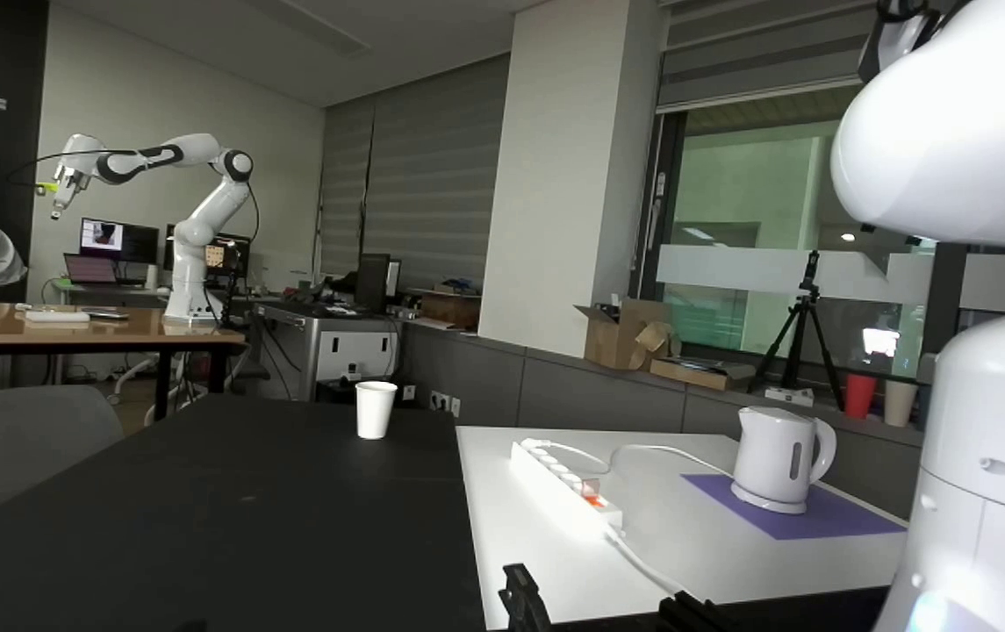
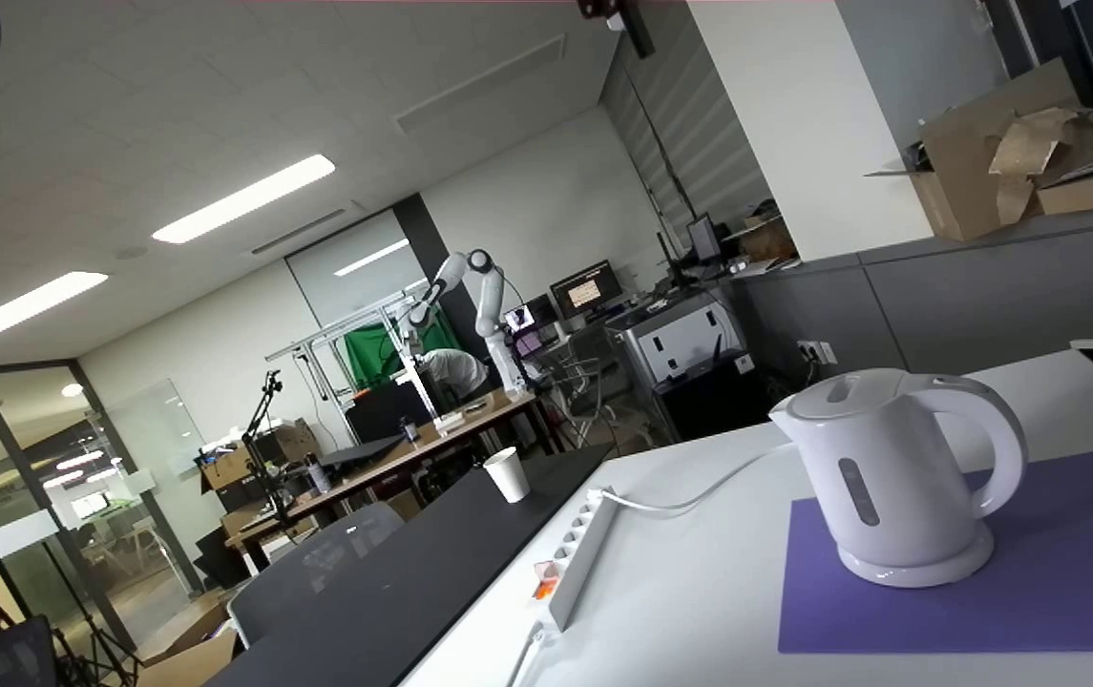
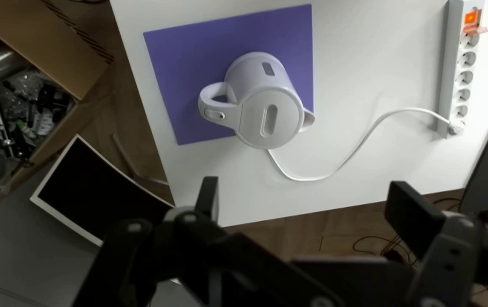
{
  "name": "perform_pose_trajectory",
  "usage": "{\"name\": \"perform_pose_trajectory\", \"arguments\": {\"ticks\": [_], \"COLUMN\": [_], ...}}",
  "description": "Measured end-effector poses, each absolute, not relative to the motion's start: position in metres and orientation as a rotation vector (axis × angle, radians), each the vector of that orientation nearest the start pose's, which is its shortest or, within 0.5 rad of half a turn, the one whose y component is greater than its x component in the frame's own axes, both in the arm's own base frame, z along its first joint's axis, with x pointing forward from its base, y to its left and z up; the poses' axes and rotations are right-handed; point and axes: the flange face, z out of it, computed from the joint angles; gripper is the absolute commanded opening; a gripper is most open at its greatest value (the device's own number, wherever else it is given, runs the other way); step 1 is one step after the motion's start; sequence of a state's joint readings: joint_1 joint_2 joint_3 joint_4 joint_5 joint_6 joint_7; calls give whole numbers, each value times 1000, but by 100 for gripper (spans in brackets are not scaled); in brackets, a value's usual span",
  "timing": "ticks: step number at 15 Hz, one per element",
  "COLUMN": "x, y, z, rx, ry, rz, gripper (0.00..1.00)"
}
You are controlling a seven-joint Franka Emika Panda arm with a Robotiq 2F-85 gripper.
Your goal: Switch on the electric kettle
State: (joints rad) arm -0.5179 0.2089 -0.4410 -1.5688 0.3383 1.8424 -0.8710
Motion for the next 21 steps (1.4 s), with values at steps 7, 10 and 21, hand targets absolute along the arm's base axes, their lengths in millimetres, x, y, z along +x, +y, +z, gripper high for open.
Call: {"name": "perform_pose_trajectory", "arguments": {"ticks": [7, 10, 21], "x": [467, 484, 498], "y": [-512, -522, -558], "z": [452, 422, 376], "rx": [-3034, -3058, -3166], "ry": [285, 286, 319], "rz": [-484, -493, -403], "gripper": [100, 67, 0]}}
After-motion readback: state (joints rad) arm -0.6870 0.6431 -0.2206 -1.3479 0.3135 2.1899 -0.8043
